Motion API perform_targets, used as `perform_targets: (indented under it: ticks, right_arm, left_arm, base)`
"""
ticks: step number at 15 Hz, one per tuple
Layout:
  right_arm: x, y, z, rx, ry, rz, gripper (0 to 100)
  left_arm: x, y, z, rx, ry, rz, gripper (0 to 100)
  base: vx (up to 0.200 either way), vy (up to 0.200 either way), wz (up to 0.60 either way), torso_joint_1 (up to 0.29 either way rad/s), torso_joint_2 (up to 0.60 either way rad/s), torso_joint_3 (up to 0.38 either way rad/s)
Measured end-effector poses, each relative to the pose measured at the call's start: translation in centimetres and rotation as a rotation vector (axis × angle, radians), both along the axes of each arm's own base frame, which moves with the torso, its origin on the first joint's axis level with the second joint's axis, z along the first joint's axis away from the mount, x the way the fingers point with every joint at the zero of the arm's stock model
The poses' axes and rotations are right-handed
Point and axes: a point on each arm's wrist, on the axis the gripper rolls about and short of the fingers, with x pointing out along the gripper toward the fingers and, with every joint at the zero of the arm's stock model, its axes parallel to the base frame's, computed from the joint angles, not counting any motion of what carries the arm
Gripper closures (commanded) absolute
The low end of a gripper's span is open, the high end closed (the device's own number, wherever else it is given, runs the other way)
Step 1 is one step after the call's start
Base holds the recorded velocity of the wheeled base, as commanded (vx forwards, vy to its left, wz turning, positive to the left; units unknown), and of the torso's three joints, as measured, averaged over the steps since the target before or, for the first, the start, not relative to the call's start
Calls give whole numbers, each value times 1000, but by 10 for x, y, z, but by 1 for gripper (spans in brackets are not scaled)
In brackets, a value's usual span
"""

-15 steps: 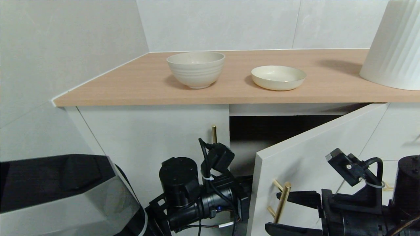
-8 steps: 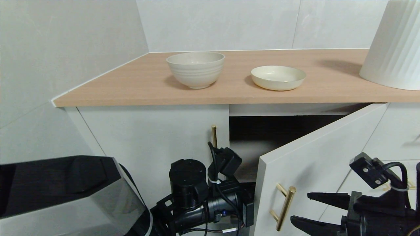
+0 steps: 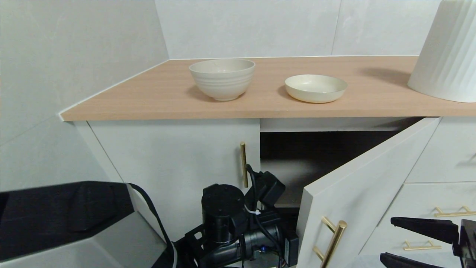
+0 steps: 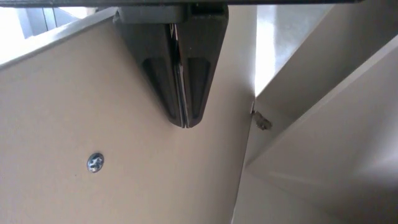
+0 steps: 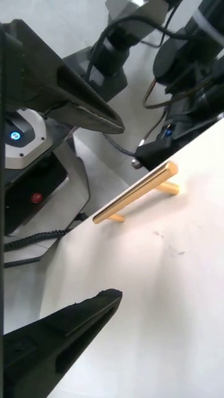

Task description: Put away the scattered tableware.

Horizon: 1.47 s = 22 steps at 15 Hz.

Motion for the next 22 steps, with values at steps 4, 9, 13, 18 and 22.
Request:
perform_targets:
  ticks: [4,9,13,18,22]
  right_arm:
    - [-6,-4,5,23,-32,0,0]
    - [-9,-7,9,39,-55,-2,0]
    - [-10,-8,10,44,-62,-6,0]
    - [-13,-10,20,67,-106,-34,0]
    - [-14,-12,31,91,-149,-70,0]
  left_arm:
    - [-5,-4,3,17,14,-15,100]
    - [-1,-13,9,22,22,-37,100]
    - [5,-21,6,46,63,-41,100]
    - [10,-25,10,41,93,-26,100]
    - [14,-31,21,33,163,-13,100]
  base:
    - [-50,0,0,4,1,2]
    - [-200,0,0,-1,2,0]
    - [0,0,0,0,0,0]
    - [0,0,0,0,0,0]
    - [-100,0,0,7,0,-1]
